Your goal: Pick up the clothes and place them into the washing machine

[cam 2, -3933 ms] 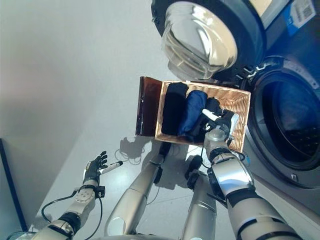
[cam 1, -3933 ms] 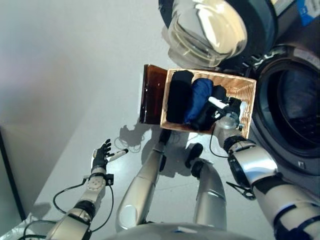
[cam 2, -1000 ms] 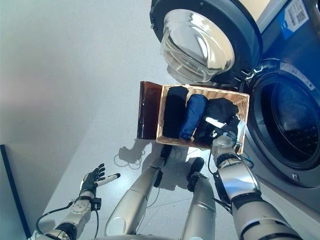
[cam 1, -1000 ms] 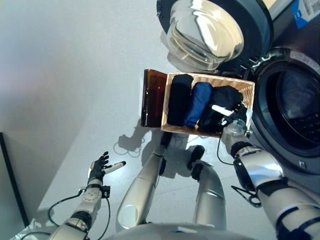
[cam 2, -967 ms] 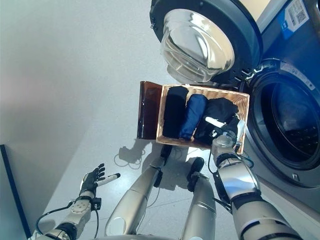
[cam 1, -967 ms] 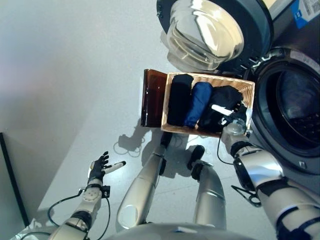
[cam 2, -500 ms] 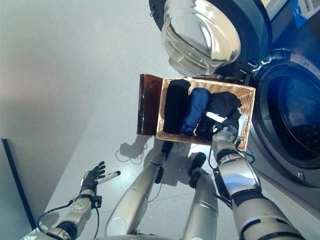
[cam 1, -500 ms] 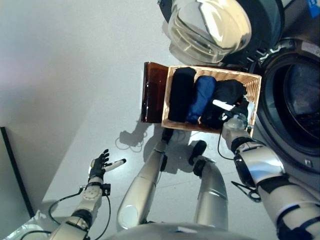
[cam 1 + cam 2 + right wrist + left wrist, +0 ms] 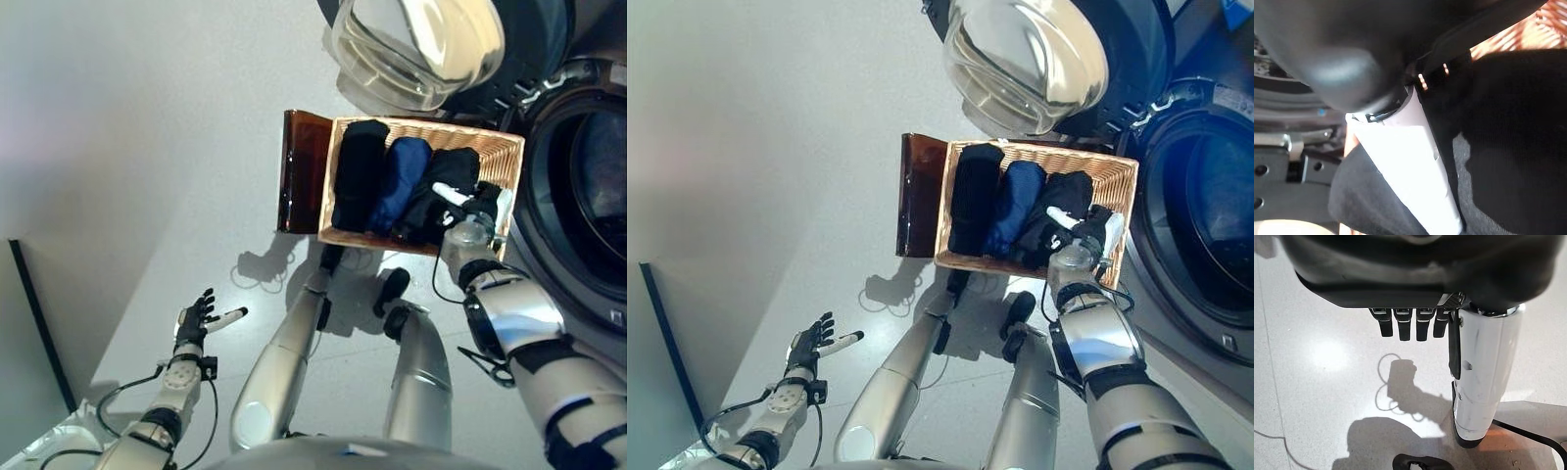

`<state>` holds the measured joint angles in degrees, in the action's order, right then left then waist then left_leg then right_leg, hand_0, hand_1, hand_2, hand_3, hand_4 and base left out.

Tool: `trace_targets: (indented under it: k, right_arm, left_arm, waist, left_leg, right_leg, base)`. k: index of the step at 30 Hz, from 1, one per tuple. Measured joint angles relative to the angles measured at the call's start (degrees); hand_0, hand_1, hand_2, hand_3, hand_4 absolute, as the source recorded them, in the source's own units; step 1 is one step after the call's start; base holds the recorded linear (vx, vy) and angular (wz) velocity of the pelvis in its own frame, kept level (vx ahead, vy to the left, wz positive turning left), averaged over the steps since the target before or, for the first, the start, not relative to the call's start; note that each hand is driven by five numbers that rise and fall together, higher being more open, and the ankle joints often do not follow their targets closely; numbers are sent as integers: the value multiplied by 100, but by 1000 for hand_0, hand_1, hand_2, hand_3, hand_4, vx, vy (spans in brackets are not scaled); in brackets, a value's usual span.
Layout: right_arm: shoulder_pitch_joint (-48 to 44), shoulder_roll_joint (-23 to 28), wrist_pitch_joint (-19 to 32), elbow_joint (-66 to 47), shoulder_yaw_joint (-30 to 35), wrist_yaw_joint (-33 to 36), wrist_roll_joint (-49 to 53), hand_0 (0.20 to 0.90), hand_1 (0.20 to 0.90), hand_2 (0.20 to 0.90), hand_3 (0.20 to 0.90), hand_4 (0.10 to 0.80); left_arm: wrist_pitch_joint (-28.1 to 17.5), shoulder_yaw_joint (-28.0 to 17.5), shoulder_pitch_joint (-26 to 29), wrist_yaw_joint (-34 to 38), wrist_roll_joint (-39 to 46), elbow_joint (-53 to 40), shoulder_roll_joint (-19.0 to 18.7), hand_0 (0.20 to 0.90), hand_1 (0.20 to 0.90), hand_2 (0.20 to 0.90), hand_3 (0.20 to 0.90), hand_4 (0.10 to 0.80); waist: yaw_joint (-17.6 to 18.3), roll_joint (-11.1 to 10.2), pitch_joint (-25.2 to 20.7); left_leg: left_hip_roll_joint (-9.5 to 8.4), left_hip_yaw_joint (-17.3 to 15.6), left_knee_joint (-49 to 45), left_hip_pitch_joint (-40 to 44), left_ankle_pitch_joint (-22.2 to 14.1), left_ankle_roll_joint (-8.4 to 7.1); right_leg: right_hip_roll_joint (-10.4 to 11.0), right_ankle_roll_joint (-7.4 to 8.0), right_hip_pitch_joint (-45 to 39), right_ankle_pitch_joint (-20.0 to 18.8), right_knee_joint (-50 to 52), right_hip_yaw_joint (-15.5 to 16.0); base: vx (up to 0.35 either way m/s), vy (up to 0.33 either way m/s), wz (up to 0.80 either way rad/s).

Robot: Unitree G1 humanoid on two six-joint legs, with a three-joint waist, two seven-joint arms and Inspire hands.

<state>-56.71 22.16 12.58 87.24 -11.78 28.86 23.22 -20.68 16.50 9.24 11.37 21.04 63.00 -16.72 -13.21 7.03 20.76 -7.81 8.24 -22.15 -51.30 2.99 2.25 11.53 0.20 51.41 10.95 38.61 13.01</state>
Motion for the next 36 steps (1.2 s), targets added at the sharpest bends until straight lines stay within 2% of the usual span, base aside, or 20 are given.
trace_targets:
  k: [8,14,17,19,20,21,23,28,36]
  right_arm:
    - [248,-76,125,-529,117,-146,532,200,200,200,200,300]
    - [865,-377,372,-803,314,-346,879,200,200,200,200,300]
    - [1514,-459,474,-1222,576,-580,1129,200,200,200,200,300]
    - [1741,-585,488,-1239,714,-662,1219,200,200,200,200,300]
    - [1979,-632,515,-1310,806,-729,1374,200,200,200,200,300]
    - [2125,-634,515,-1328,804,-781,1408,200,200,200,200,300]
    - [2385,-647,526,-1553,884,-883,1523,200,200,200,200,300]
    - [2867,-804,625,-1963,1196,-1257,1921,200,200,200,200,300]
    - [3502,-1061,742,-2149,1412,-1607,2292,200,200,200,200,300]
  left_arm:
    - [-44,-14,-5,-16,121,-73,1,900,900,900,900,800]
    - [-104,-42,-129,-80,126,-117,1,900,900,900,900,800]
    - [-92,-68,-243,-180,130,-146,48,900,900,900,900,800]
    - [-94,-71,-370,-220,132,-125,48,900,900,900,900,800]
    - [-95,-69,-423,-271,129,-77,83,900,900,900,900,800]
    - [-95,-119,-479,-273,130,-53,115,900,900,900,900,800]
    - [-94,-264,-511,-278,131,-28,169,900,900,900,900,800]
    - [-81,-452,-642,-385,143,273,307,900,900,900,900,800]
    - [-57,-526,-1081,-458,183,626,352,900,900,900,900,800]
  waist:
    - [-7,8,0]
    - [147,7,-31]
    - [245,14,-49]
    - [316,4,-66]
    - [320,1,-135]
    - [324,5,-269]
    - [368,-2,-310]
    - [469,-9,-437]
    - [608,-183,-1262]
  left_leg:
    - [6,-83,-73,96,-3,-1]
    - [18,-181,122,706,-18,28]
    - [35,-215,349,1140,20,10]
    - [40,-242,457,1425,25,67]
    - [80,-339,534,1617,27,120]
    - [101,-350,542,1632,-8,162]
    - [115,-360,651,1832,4,174]
    - [184,-412,1051,2573,27,157]
    - [338,-353,1730,3482,79,108]
  right_leg:
    - [-19,21,-53,-19,32,-123]
    - [-34,28,-583,-20,-107,-264]
    - [-59,98,-963,-84,-335,-315]
    - [-64,114,-1237,-93,-443,-321]
    - [-106,175,-1420,-155,-549,-344]
    - [-116,154,-1458,-143,-623,-343]
    - [-145,205,-1650,-189,-730,-348]
    - [-220,236,-2324,-238,-1113,-408]
    - [-398,250,-3255,-310,-1818,-286]
  base:
    - [13,11,-4]
    - [56,10,-13]
    - [108,5,-11]
    - [-15,8,-15]
    - [-7,-2,-22]
    - [69,-16,-22]
    - [99,-27,-9]
    - [95,-61,-15]
    - [61,-73,-3]
